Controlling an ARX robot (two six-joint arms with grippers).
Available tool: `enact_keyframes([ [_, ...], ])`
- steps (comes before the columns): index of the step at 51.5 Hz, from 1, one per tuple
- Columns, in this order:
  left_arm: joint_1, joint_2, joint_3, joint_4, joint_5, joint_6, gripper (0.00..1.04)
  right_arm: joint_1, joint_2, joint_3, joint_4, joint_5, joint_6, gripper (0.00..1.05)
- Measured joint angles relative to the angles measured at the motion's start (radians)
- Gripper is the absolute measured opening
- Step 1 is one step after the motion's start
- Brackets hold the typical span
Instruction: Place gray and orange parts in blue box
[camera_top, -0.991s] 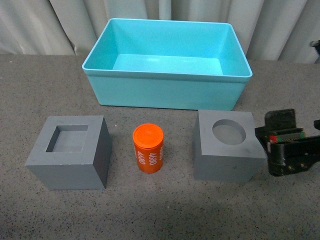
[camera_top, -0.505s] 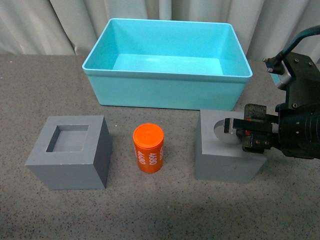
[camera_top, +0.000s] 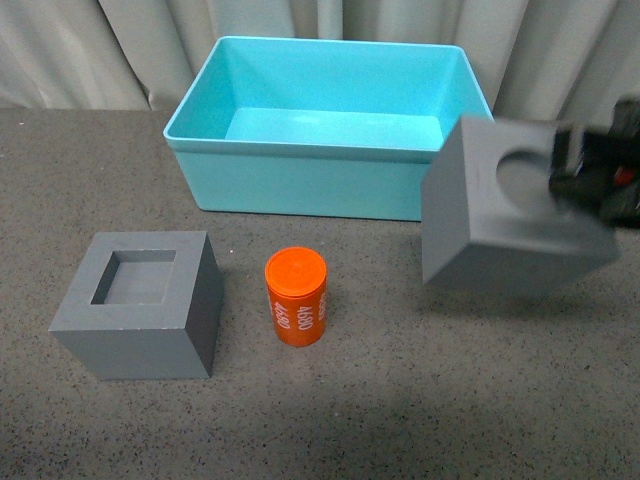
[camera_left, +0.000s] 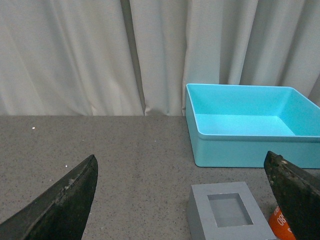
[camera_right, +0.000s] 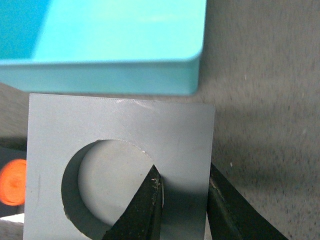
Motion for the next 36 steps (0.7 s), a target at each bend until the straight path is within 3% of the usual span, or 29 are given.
enact_keyframes([
  [11,0.0,0.0,0.0,0.0,0.0,0.0,0.98,-0.009,-0.044,0.129,0.032,-0.013,-0.037,0.18],
  [24,0.0,0.0,0.0,0.0,0.0,0.0,0.98,-0.035,0.228,0.349,0.082,-0.009,-0.064,0.18],
  [36,0.0,0.0,0.0,0.0,0.0,0.0,0.98,-0.045,0.457,0.576,-0.028,0.0,-0.107,0.18],
])
